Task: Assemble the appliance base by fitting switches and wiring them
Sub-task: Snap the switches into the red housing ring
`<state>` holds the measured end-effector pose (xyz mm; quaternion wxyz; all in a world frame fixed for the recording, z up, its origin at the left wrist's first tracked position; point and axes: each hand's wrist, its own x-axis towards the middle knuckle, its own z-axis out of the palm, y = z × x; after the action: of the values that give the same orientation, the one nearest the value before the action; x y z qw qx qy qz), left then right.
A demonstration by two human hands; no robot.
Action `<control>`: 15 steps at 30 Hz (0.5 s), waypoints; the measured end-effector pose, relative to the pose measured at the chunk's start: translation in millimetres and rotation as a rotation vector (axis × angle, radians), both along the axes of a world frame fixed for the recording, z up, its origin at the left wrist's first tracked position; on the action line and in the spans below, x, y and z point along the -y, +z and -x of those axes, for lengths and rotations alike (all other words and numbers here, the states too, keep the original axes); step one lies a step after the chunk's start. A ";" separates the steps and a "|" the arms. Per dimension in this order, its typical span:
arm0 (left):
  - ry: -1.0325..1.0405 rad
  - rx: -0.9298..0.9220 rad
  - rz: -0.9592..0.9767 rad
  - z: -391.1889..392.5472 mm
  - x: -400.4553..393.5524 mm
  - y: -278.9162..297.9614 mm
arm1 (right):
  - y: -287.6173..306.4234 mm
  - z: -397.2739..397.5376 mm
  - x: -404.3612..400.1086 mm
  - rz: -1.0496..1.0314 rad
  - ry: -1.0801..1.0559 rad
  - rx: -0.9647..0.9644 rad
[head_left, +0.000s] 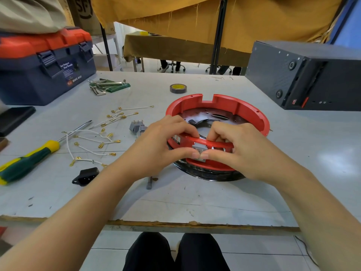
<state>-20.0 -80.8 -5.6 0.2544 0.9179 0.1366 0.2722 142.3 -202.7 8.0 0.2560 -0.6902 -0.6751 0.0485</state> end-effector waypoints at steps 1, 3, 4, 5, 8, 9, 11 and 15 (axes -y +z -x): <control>0.001 -0.002 -0.003 -0.3 -0.1 0.4 | -0.4 -0.1 -0.3 -0.001 0.001 0.005; 0.001 -0.003 -0.003 -1.0 -0.3 0.9 | -1.4 -0.6 -0.2 -0.011 0.002 0.014; -0.001 0.000 -0.001 -1.5 -0.5 1.2 | -1.4 -0.7 0.0 -0.021 0.003 0.016; -0.003 0.002 0.001 -2.0 -0.5 1.6 | -1.1 -0.6 0.1 -0.031 0.003 0.014; -0.004 0.018 -0.002 -3.8 -1.2 3.7 | -0.4 0.7 -0.7 -0.045 -0.002 -0.011; -0.005 0.020 -0.002 -4.5 -1.4 4.2 | -0.4 1.3 -0.9 -0.043 -0.005 -0.023; -0.006 0.018 0.001 -5.5 -1.9 5.0 | -0.5 0.9 -1.2 -0.031 -0.012 -0.042; -0.008 0.030 -0.003 -5.9 -2.6 4.1 | -1.1 -0.2 -1.0 -0.023 -0.018 -0.045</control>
<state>-14.1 -78.3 -1.5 0.2560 0.9146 0.1286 0.2852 142.5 -201.7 6.9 0.2794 -0.6919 -0.6635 0.0537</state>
